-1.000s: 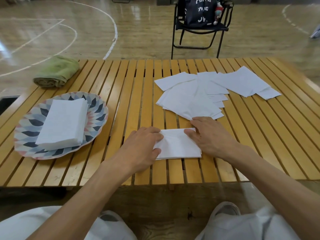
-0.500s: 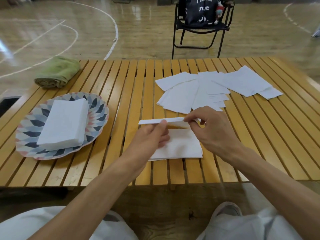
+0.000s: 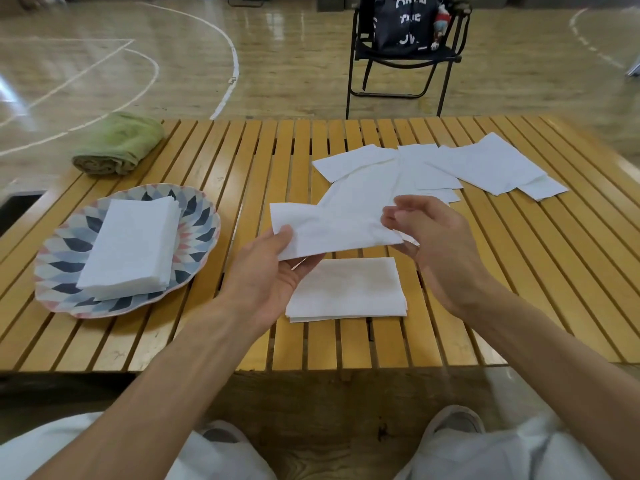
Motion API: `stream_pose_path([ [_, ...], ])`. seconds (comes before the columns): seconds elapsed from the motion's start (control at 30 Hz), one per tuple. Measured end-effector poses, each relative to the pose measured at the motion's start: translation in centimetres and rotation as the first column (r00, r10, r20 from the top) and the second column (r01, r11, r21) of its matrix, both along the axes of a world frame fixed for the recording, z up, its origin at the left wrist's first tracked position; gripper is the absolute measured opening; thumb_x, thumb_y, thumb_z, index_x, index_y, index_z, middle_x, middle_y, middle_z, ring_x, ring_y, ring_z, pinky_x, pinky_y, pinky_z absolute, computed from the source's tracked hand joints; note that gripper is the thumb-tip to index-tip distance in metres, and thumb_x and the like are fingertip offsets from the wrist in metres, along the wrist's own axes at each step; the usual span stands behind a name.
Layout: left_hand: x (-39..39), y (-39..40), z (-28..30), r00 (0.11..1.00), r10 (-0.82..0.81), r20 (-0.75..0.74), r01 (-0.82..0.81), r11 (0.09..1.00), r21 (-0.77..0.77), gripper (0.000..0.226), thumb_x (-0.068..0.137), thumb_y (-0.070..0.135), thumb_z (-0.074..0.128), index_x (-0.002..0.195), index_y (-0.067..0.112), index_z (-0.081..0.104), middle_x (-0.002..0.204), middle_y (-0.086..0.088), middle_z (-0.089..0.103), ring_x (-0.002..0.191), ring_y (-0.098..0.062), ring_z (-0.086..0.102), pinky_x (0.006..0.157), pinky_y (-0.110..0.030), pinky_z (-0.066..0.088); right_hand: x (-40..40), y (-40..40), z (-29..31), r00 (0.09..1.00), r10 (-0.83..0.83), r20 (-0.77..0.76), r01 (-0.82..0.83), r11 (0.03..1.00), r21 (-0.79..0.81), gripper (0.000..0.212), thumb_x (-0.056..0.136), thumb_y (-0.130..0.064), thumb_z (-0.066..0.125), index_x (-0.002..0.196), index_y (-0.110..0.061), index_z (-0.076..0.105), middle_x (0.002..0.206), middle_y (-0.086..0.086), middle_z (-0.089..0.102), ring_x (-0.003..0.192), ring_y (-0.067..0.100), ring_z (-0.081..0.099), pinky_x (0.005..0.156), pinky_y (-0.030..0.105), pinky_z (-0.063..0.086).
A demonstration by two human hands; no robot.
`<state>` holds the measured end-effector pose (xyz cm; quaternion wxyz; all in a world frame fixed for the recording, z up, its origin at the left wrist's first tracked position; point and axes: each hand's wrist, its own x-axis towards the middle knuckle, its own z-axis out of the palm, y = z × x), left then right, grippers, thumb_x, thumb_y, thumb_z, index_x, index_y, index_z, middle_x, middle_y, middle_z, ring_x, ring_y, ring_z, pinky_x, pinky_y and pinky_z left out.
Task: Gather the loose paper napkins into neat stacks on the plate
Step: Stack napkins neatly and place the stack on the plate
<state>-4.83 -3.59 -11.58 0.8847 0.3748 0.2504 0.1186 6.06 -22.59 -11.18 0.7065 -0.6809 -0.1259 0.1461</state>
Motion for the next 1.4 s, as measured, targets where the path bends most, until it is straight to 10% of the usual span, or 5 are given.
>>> stream_pose_path([
  [0.33, -0.1, -0.2, 0.0, 0.997, -0.080, 0.016, 0.076, 0.985, 0.152, 0.022, 0.102, 0.012, 0.050, 0.118, 0.011, 0.064, 0.112, -0.008, 0.073, 0.102, -0.022, 0.071, 0.078, -0.037, 0.060, 1.0, -0.6, -0.1, 0.885, 0.073, -0.460, -0.024, 0.994, 0.111, 0.030, 0.089, 0.002, 0.067, 0.118, -0.005, 0.064, 0.114, 0.012, 0.075, 0.104, 0.027, 0.073, 0.087, 0.037, 0.061],
  [0.63, -0.5, 0.4, -1.0, 0.976, -0.016, -0.219, 0.163, 0.721, 0.674, 0.014, 0.100, 0.026, 0.055, 0.094, 0.034, 0.065, 0.091, 0.016, 0.073, 0.087, -0.005, 0.069, 0.074, -0.024, 0.057, 1.0, -0.8, -0.2, 0.948, 0.040, -0.317, -0.120, 0.964, -0.239, 0.015, 0.088, -0.005, 0.073, 0.098, -0.016, 0.069, 0.090, -0.002, 0.079, 0.078, 0.013, 0.076, 0.062, 0.026, 0.061],
  [0.77, -0.7, 0.8, -1.7, 0.934, 0.016, -0.357, 0.308, 0.468, 0.828, 0.010, 0.100, 0.028, 0.054, 0.096, 0.033, 0.062, 0.098, 0.011, 0.066, 0.094, -0.010, 0.063, 0.079, -0.031, 0.057, 1.1, -0.7, -0.8, 0.982, 0.051, -0.180, -0.127, 0.889, -0.440, 0.017, 0.088, -0.009, 0.075, 0.101, -0.018, 0.069, 0.096, -0.001, 0.075, 0.080, 0.011, 0.074, 0.057, 0.019, 0.056],
  [1.03, -0.5, 1.5, -2.9, 0.852, 0.122, -0.509, 0.496, 0.126, 0.859, 0.015, 0.095, 0.030, 0.061, 0.080, 0.026, 0.059, 0.081, 0.008, 0.062, 0.074, -0.008, 0.063, 0.048, -0.018, 0.046, 0.6, -0.4, -1.4, 0.988, 0.138, 0.062, -0.049, 0.678, -0.733, 0.011, 0.086, -0.024, 0.077, 0.089, -0.023, 0.066, 0.089, -0.004, 0.069, 0.081, 0.008, 0.065, 0.061, 0.021, 0.048],
  [1.4, -0.3, 1.0, -3.5, 0.834, 0.212, -0.509, 0.527, -0.039, 0.849, 0.018, 0.094, 0.030, 0.059, 0.079, 0.028, 0.049, 0.078, 0.008, 0.056, 0.070, -0.007, 0.054, 0.062, -0.030, 0.054, 0.6, -0.1, -2.0, 0.976, 0.206, 0.071, -0.062, 0.575, -0.816, 0.016, 0.086, -0.024, 0.076, 0.090, -0.024, 0.061, 0.089, -0.003, 0.066, 0.078, 0.009, 0.063, 0.055, 0.020, 0.042],
])
